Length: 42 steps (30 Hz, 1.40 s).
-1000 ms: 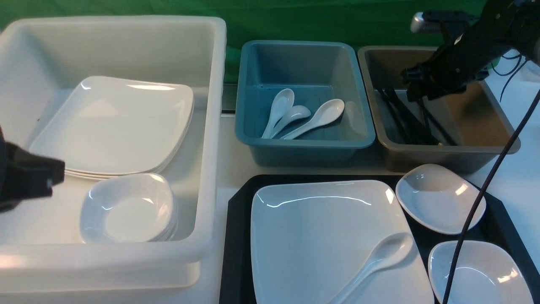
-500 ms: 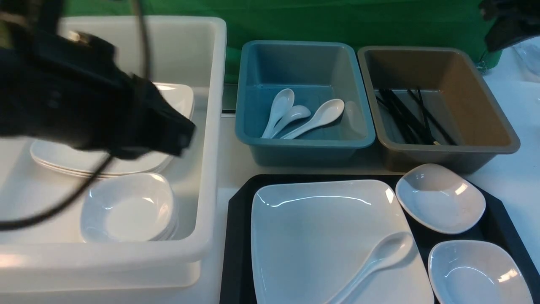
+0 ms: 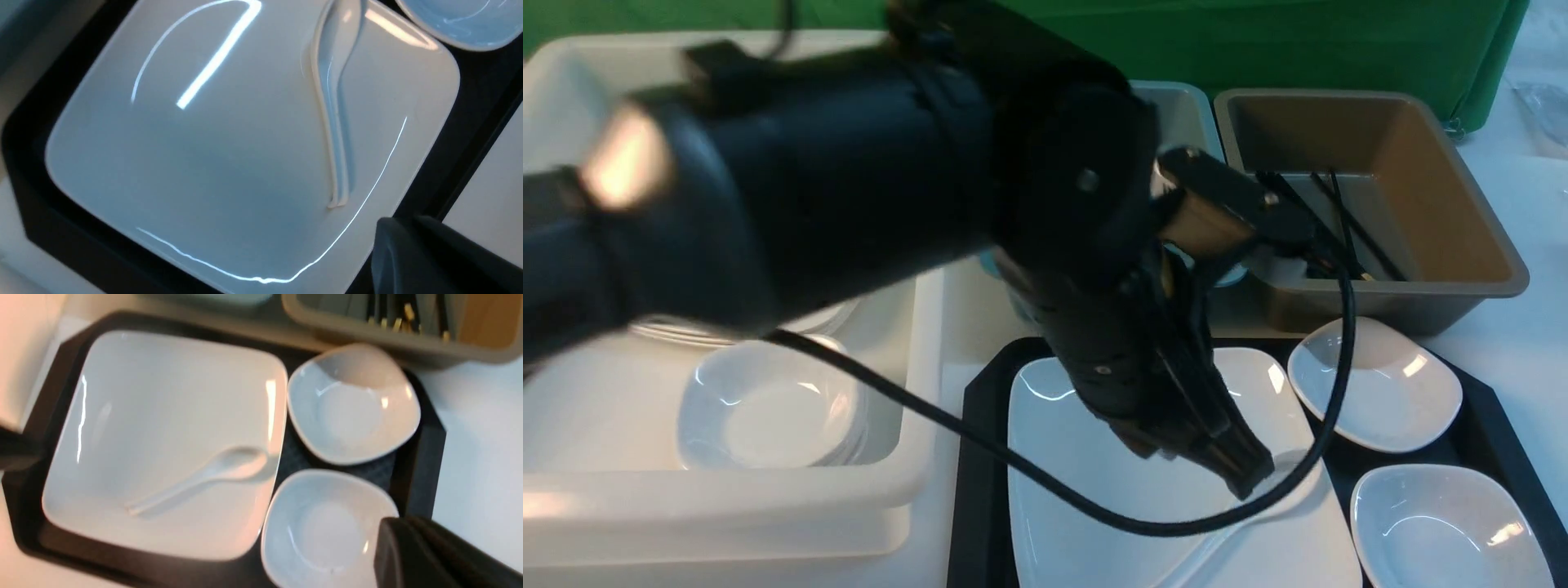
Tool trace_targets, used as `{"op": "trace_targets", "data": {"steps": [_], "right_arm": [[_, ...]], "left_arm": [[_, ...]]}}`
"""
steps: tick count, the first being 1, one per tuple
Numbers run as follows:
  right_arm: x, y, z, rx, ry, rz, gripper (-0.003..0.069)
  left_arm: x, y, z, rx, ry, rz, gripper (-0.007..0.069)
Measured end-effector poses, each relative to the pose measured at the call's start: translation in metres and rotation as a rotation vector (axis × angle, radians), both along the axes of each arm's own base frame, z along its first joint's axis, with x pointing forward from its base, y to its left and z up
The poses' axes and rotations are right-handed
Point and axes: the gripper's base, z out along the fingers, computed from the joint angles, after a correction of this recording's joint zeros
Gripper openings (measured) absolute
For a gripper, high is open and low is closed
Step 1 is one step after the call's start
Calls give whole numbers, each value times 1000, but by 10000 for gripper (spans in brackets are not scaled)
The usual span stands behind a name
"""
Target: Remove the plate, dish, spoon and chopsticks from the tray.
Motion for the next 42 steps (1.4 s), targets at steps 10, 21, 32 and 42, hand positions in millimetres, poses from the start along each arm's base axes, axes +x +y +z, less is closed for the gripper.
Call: {"op": "trace_targets", "data": {"steps": [10,21,32,42], "right_arm": [[-42,-2,-24,17,-36,-19,30],[-40,-3,-22,20,-61,-24,37],[-39,-3,-24,21,-65,-25,37],[-39,-3,-24,21,-65,-25,43]], "left_arm": [[8,-41,-88,188,43,-150,350],[13,-58,-130,197,24,-172,547],[14,-58,-132,207,26,-180,39],[31,-63,-86,240,-54,-182,22]]}}
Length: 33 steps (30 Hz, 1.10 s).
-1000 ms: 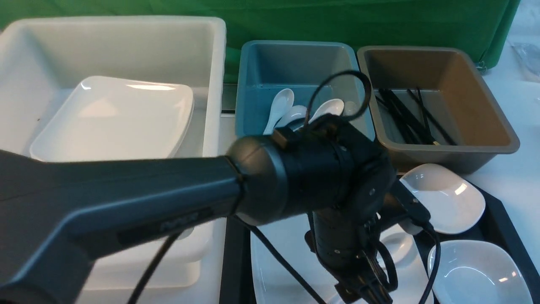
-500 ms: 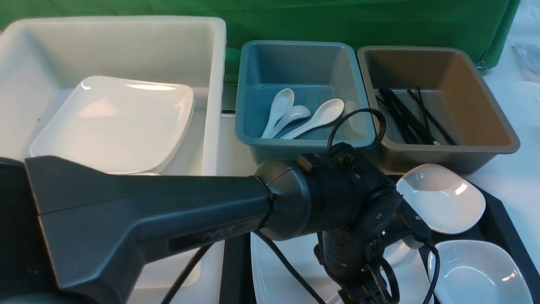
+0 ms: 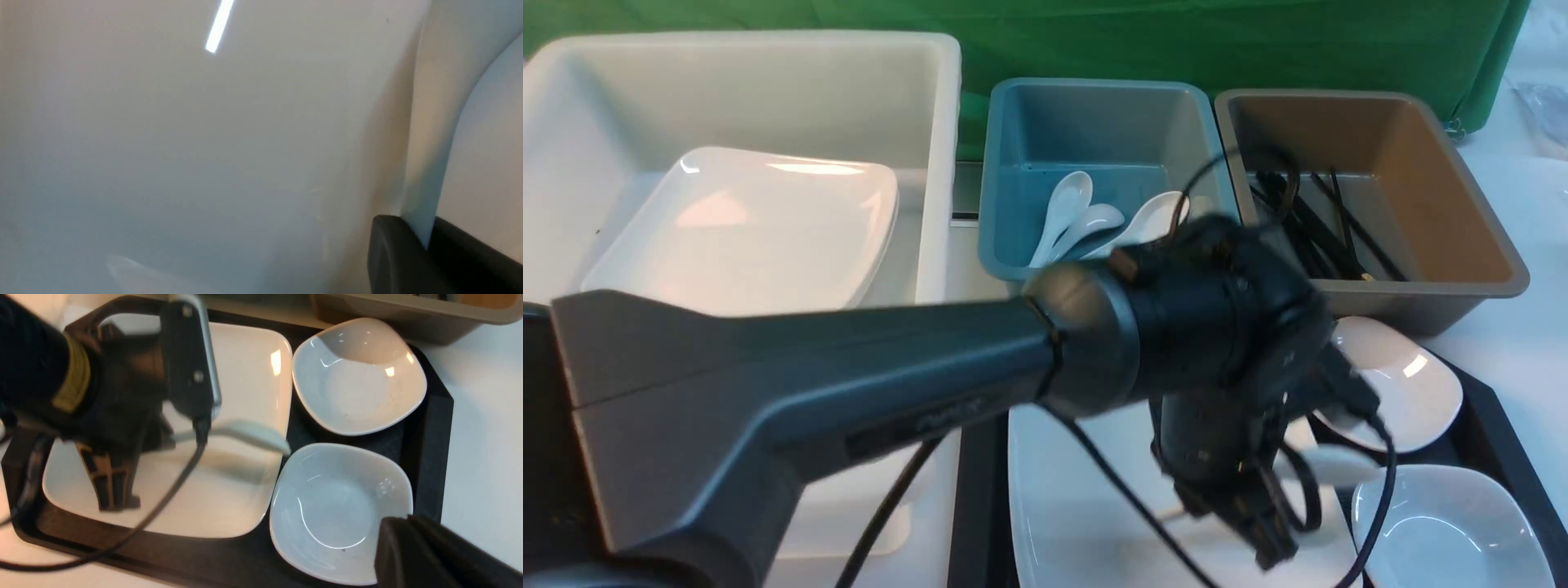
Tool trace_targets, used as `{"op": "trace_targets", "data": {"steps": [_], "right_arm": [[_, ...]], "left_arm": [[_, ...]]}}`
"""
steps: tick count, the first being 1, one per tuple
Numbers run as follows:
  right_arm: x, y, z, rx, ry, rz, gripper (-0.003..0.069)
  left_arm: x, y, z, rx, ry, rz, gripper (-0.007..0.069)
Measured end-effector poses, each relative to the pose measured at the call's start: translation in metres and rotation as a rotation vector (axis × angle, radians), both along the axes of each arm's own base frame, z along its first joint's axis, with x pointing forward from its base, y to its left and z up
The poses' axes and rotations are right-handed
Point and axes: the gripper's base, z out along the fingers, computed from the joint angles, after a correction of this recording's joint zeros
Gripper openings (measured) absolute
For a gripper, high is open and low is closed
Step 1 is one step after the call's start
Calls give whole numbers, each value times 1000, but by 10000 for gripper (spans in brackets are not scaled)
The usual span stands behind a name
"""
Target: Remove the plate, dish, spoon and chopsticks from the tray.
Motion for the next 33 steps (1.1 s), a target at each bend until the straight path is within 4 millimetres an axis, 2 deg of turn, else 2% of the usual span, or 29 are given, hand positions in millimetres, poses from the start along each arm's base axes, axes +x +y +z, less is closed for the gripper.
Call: {"op": "trace_targets", "data": {"steps": [2,4,5,6,7,8,9,10,14,17,19,20,23,26,28,32,33], "right_arm": [[0,0,0,0,-1,0,46],[0,0,0,1,-1,0,48],[0,0,0,4,0,1,50],[0,0,0,5,0,1,50],[0,1,0,10,0,3,53],[0,1,0,14,0,4,53],[0,1,0,16,0,5,54],[0,2,0,22,1,7,55],[0,3,1,30,1,9,58],[0,3,1,31,1,9,60],[0,3,1,33,1,10,62],[0,3,1,33,1,10,62],[0,3,1,34,-5,9,68],[1,3,1,35,-10,8,71],[1,3,2,36,-15,7,71],[2,3,2,38,-25,5,72],[2,3,2,38,-24,5,72]], "left_arm": [[12,1,27,-28,-56,15,22],[19,1,38,-52,-84,24,22],[31,4,55,-97,-127,54,22],[34,5,60,-109,-137,64,22],[49,10,76,-169,-183,106,23],[59,15,85,-208,-217,130,23],[60,15,86,-212,-221,129,23],[80,27,100,-278,-287,174,24],[123,56,118,-410,-436,261,24],[150,77,118,-485,-502,325,24],[168,90,110,-500,-524,366,24],[168,90,108,-501,-523,366,24],[190,105,81,-466,-495,425,34],[196,108,64,-434,-460,445,54],[198,110,49,-388,-412,457,107],[196,111,43,-364,-370,491,257],[196,112,44,-364,-368,494,265]]}}
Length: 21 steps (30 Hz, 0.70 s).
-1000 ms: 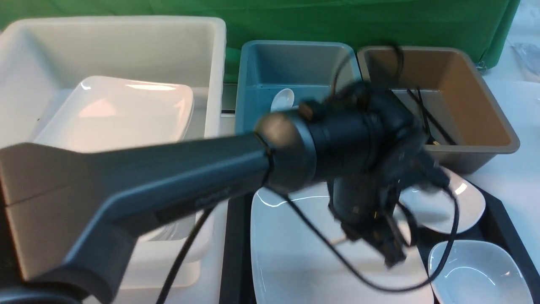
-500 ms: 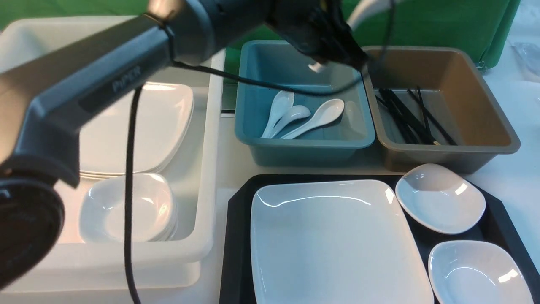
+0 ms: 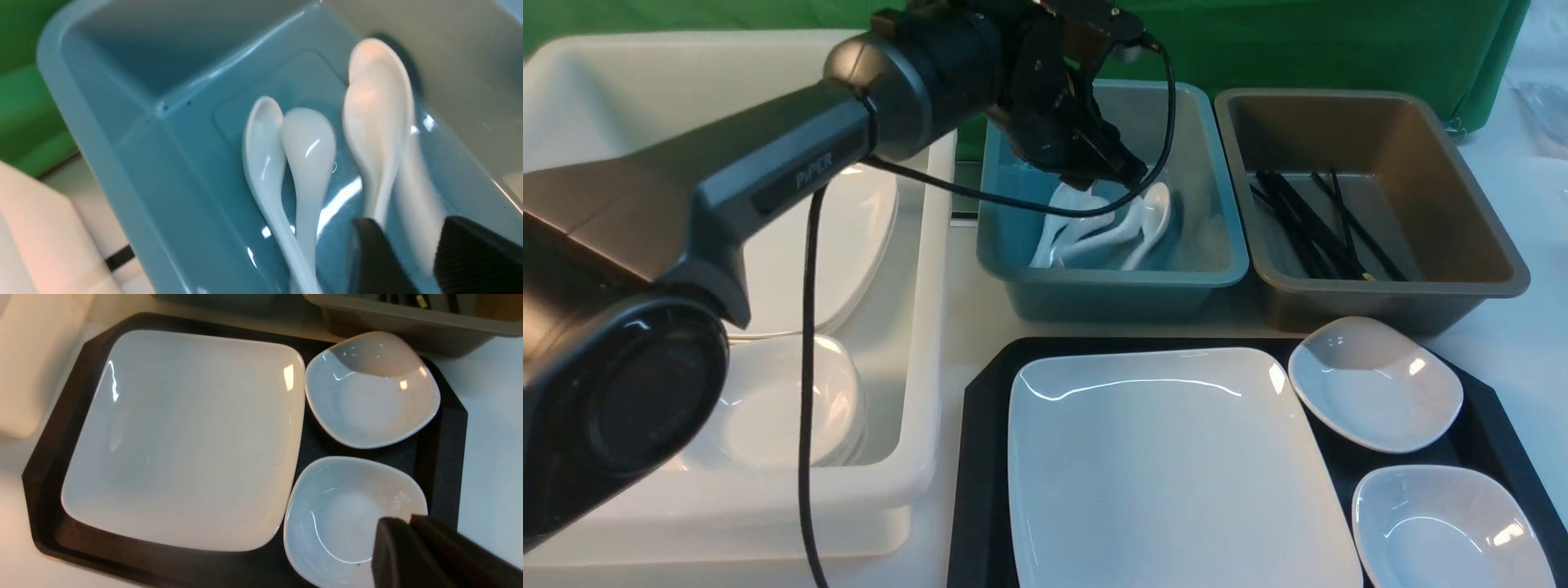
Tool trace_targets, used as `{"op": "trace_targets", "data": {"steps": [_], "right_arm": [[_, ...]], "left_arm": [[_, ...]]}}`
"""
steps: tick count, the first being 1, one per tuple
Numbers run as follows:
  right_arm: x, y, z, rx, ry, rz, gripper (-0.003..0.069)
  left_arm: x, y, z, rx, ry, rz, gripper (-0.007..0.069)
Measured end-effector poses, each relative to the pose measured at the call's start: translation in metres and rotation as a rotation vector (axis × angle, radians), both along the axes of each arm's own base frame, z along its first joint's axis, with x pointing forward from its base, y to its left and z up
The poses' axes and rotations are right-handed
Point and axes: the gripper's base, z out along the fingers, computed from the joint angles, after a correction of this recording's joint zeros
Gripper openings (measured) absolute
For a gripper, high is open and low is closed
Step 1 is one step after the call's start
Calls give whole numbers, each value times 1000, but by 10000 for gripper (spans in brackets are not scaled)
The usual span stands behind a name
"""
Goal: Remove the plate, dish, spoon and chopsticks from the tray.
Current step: Use the right arm to put the soup spoon into the small storage box in the middle
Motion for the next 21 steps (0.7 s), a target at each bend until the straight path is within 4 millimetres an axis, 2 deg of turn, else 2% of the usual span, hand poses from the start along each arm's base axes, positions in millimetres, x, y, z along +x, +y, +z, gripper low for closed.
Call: {"op": "trace_targets", "data": {"steps": [2,3,5,6,8,9,10,11,12,14,17,18,19,21], "right_arm": [[0,0,-1,-14,11,17,72],[0,0,-1,-14,14,18,72],[4,1,-9,-58,103,79,72],[5,1,-10,-61,106,82,72],[18,2,-21,-96,209,142,72],[20,3,-22,-101,217,150,72],[32,3,-31,-117,277,183,72],[32,3,-31,-119,277,187,72],[42,4,-39,-129,327,212,75],[52,6,-51,-146,381,254,94],[60,14,-71,-166,430,309,143],[60,14,-73,-168,437,310,148],[63,20,-86,-188,453,339,202],[64,27,-102,-232,472,376,294]], "left_arm": [[-5,3,8,-6,27,19,344],[-5,3,8,-6,27,19,348],[-17,8,29,-15,67,33,343],[-18,9,30,-14,69,34,339],[-36,18,63,-15,83,39,222],[-40,20,69,-16,84,40,211],[-53,27,91,-18,78,41,115],[-55,28,94,-15,82,42,106],[-67,35,113,-13,75,43,48],[-87,47,137,-14,61,44,20],[-115,62,154,-17,51,46,11],[-117,63,155,-18,49,45,11],[-134,72,162,-31,36,46,11],[-156,82,157,-51,39,53,11]]}}
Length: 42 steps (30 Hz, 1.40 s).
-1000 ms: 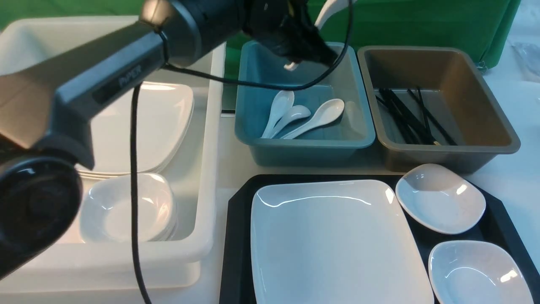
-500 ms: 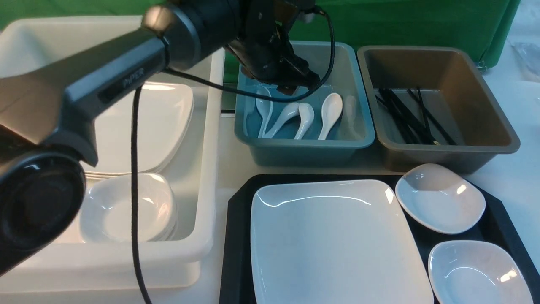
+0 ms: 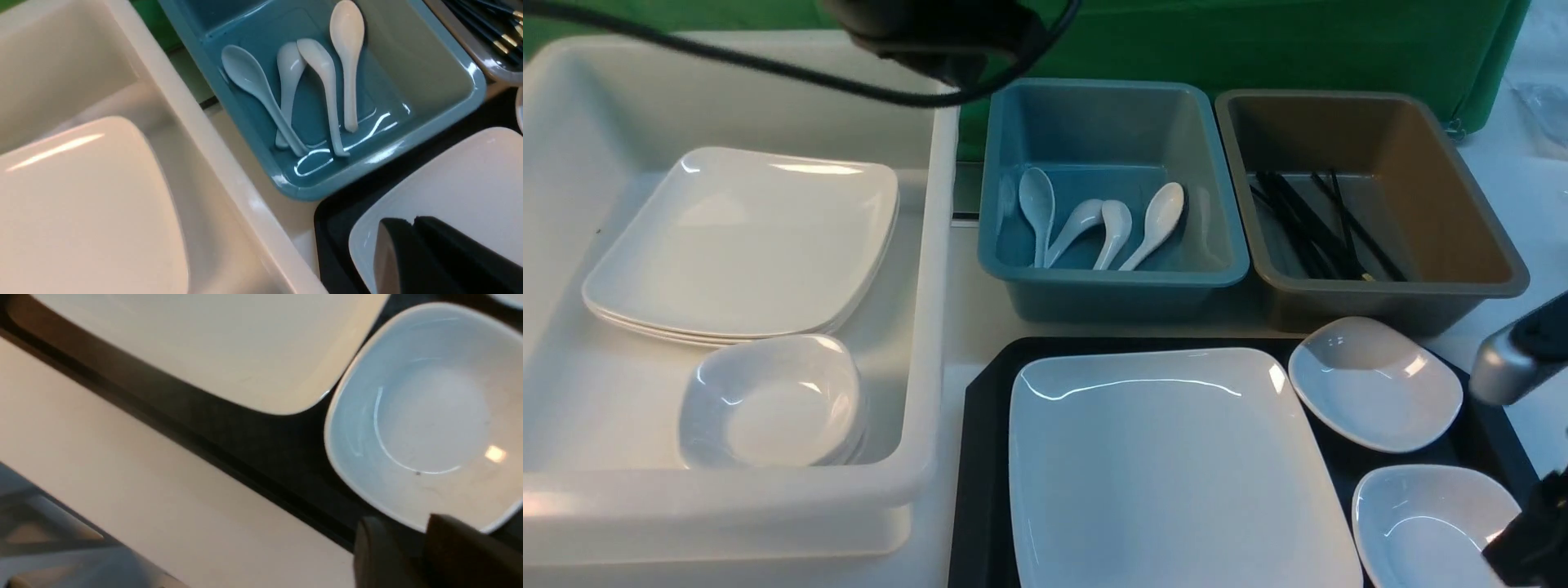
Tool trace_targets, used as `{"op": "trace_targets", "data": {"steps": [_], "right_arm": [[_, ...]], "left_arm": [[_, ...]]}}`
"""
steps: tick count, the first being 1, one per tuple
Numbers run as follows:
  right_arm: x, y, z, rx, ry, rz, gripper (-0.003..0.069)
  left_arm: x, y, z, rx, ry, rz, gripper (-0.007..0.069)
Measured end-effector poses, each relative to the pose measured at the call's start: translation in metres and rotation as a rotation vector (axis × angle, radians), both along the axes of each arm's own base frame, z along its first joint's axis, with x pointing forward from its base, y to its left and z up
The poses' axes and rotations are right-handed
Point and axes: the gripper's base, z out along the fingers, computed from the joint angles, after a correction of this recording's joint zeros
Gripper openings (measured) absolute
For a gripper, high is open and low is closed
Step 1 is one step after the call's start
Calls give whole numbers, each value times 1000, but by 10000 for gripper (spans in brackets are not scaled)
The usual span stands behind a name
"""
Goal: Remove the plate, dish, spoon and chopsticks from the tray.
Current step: Use the right arm to put the soup spoon into the small storage box in the middle, then use the right arm to grab a small plate from the dinner plate
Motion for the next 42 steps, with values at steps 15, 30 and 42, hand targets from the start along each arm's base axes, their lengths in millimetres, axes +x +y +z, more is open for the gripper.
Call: {"op": "trace_targets", "data": {"steps": [15,30,42], "right_arm": [[21,37,-75,-170,16,140,579],[31,42,-112,-247,104,175,442],[26,39,-93,-240,62,165,227]], "left_arm": [[-136,56,-42,-330,-100,1,11],[-158,72,-43,-332,-170,14,11],[-157,72,-40,-349,-200,15,11]]}}
